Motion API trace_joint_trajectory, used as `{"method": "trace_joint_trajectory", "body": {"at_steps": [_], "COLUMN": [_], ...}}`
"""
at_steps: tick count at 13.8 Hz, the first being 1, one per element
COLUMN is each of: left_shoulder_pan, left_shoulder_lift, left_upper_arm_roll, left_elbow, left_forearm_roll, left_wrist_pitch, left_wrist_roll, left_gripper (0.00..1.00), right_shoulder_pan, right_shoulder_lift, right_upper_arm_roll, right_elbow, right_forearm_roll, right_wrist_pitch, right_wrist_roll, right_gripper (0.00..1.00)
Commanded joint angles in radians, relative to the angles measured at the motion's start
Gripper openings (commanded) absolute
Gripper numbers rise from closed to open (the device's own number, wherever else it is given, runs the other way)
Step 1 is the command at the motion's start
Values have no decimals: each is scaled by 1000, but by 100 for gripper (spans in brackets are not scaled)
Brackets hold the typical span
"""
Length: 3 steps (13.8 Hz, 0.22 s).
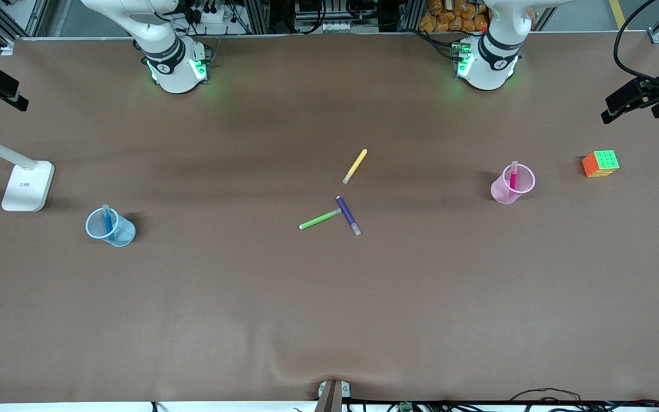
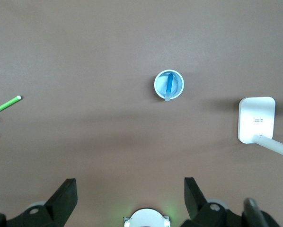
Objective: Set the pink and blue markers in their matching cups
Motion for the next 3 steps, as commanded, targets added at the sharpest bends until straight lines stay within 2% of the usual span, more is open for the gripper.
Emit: {"method": "trace_joint_trajectory", "body": {"at_steps": [1, 3], "left_shoulder_pan": [-7, -7], "left_shoulder_lift": [18, 24], "left_upper_arm_roll": [1, 1], "left_elbow": [36, 46], "left_forearm_roll": [19, 17], "left_wrist_pitch": [-23, -23], "left_wrist_roll": [-3, -3], "left_gripper": [100, 100], "right_shoulder_pan": [-17, -17], "right_shoulder_lift": [11, 11], "right_upper_arm_roll": [6, 8], "right_elbow": [22, 24], "right_forearm_roll": [18, 18], "right_wrist_pitch": [-14, -14], "right_wrist_roll": [3, 3], "right_gripper": [100, 100]}}
